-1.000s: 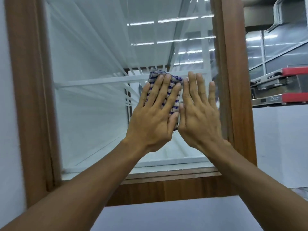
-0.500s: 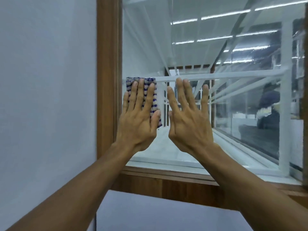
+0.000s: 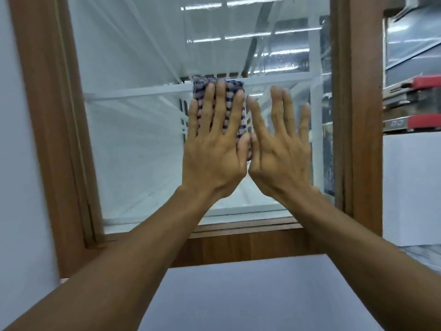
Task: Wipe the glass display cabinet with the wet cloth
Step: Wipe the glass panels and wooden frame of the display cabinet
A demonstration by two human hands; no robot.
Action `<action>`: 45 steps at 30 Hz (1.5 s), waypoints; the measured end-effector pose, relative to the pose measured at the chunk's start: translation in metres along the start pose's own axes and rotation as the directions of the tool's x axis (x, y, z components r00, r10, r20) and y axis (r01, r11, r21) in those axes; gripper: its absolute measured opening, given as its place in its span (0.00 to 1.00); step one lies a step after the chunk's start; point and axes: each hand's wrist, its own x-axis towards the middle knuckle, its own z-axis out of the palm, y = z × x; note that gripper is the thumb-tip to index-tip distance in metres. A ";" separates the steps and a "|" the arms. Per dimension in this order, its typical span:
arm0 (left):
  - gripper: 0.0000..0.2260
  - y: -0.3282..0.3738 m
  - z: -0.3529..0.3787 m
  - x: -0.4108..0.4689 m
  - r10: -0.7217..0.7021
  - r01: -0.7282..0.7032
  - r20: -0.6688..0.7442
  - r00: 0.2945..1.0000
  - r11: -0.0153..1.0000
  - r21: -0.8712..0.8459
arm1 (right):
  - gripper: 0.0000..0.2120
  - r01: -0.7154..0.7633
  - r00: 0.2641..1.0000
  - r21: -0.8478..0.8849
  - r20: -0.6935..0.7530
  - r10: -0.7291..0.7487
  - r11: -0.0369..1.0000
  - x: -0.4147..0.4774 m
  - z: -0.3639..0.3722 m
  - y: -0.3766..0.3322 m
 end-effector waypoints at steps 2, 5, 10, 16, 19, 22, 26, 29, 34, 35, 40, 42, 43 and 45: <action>0.28 0.021 0.006 0.003 0.075 -0.075 0.031 0.997 0.997 -0.009 | 0.28 -0.006 1.000 -0.040 0.001 0.006 0.999 0.000 -0.009 0.025; 0.29 0.022 0.009 -0.008 0.290 -0.295 0.101 0.952 0.955 0.034 | 0.29 -0.013 0.999 -0.113 0.051 0.019 0.993 -0.018 -0.024 0.061; 0.30 0.067 0.018 0.036 0.132 -0.133 0.049 0.990 0.991 0.001 | 0.32 -0.080 0.997 -0.074 0.003 0.081 0.994 -0.060 -0.039 0.096; 0.29 0.106 0.033 -0.009 0.443 -0.445 0.176 0.879 0.895 -0.028 | 0.31 -0.249 0.968 0.065 -0.016 0.250 0.966 -0.127 -0.037 0.085; 0.27 0.066 0.018 -0.028 0.639 -0.648 0.252 0.727 0.759 -0.054 | 0.32 -0.283 0.959 0.065 -0.001 0.284 0.957 -0.150 -0.036 0.078; 0.28 0.058 0.015 -0.015 0.566 -0.582 0.229 0.791 0.813 0.000 | 0.32 -0.319 0.947 0.056 -0.022 0.321 0.946 -0.158 -0.033 0.073; 0.29 0.103 0.022 -0.007 0.532 -0.540 0.225 0.816 0.841 -0.032 | 0.31 -0.342 0.937 0.077 -0.043 0.346 0.936 -0.162 -0.032 0.071; 0.28 0.086 0.024 -0.023 0.693 -0.695 0.293 0.659 0.710 -0.117 | 0.31 -0.350 0.934 0.080 -0.050 0.354 0.933 -0.165 -0.032 0.070; 0.26 0.052 0.010 -0.007 0.805 -0.803 0.335 0.489 0.566 -0.188 | 0.32 -0.358 0.931 0.075 -0.041 0.362 0.931 -0.170 -0.031 0.069; 0.26 0.059 0.010 -0.003 0.795 -0.796 0.330 0.508 0.580 -0.173 | 0.32 -0.365 0.929 0.080 -0.043 0.369 0.928 -0.172 -0.031 0.068; 0.26 0.073 0.013 -0.023 0.813 -0.777 0.377 0.444 0.559 -0.291 | 0.30 -0.395 0.915 0.088 -0.054 0.401 0.914 -0.179 -0.031 0.064; 0.25 0.051 0.007 -0.024 0.835 -0.790 0.384 0.393 0.521 -0.324 | 0.30 -0.408 0.909 0.086 -0.052 0.413 0.909 -0.179 -0.030 0.063; 0.25 0.043 0.003 -0.021 0.839 -0.800 0.389 0.380 0.509 -0.317 | 0.31 -0.415 0.906 0.088 -0.051 0.420 0.905 -0.180 -0.030 0.062; 0.25 0.043 0.004 -0.015 0.831 -0.801 0.421 0.364 0.510 -0.315 | 0.31 -0.434 0.897 0.088 -0.054 0.439 0.897 -0.179 -0.029 0.058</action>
